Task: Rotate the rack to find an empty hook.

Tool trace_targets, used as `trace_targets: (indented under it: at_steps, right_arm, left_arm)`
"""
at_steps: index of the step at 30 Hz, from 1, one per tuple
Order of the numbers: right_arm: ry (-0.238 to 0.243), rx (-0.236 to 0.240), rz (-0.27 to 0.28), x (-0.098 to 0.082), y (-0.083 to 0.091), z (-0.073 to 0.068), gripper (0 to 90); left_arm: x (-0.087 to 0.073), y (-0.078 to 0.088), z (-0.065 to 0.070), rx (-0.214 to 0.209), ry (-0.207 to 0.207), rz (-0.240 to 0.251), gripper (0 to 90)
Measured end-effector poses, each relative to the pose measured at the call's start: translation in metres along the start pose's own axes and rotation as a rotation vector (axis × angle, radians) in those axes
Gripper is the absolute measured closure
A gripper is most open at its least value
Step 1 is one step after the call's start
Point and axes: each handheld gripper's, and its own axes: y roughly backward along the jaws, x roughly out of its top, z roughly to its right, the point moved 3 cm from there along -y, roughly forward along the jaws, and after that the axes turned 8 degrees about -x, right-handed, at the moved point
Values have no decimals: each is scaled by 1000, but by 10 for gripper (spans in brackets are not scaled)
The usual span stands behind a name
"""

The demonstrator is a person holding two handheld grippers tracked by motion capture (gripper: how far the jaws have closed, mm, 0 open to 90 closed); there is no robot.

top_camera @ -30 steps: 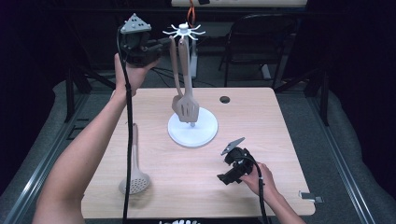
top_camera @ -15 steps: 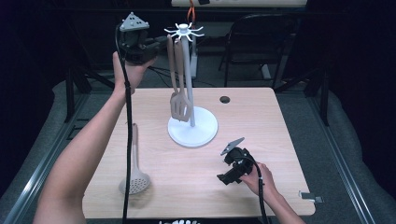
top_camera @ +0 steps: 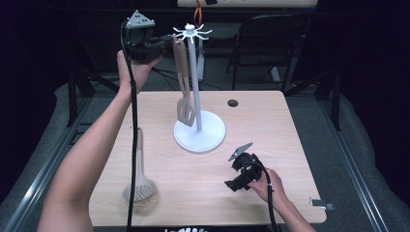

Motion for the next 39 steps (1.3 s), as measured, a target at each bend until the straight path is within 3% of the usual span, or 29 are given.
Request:
trace_targets:
  at_steps: [8,11,12,21,24,25,31,32,38,39]
  right_arm:
    - [-6,1,0,0,1,0,85]
    - [-2,2,5,0,1,0,85]
    - [-23,2,23,0,-1,-2,85]
    - [2,0,-9,1,0,-1,85]
    - [8,4,-15,0,0,0,85]
    - [-21,1,10,0,-2,-2,85]
    - [5,-1,-8,0,0,-1,86]
    - [-18,1,13,0,-1,-2,85]
    - [-20,-1,13,0,-1,-2,86]
    - [7,-3,-9,0,1,-1,86]
  left_arm:
    - [-8,5,1,-22,20,6,878]
    - [-12,10,7,-37,2,4,878]
    - [-13,12,9,-44,-3,7,878]
    - [-9,20,27,-88,-48,18,875]
    - [-6,19,30,-89,-61,19,873]
    - [-5,18,31,-88,-62,18,873]
    - [-1,12,31,-86,-60,16,873]
    - [0,11,31,-86,-60,14,873]
    - [2,10,30,-81,-60,13,874]
    - [1,10,30,-79,-59,13,873]
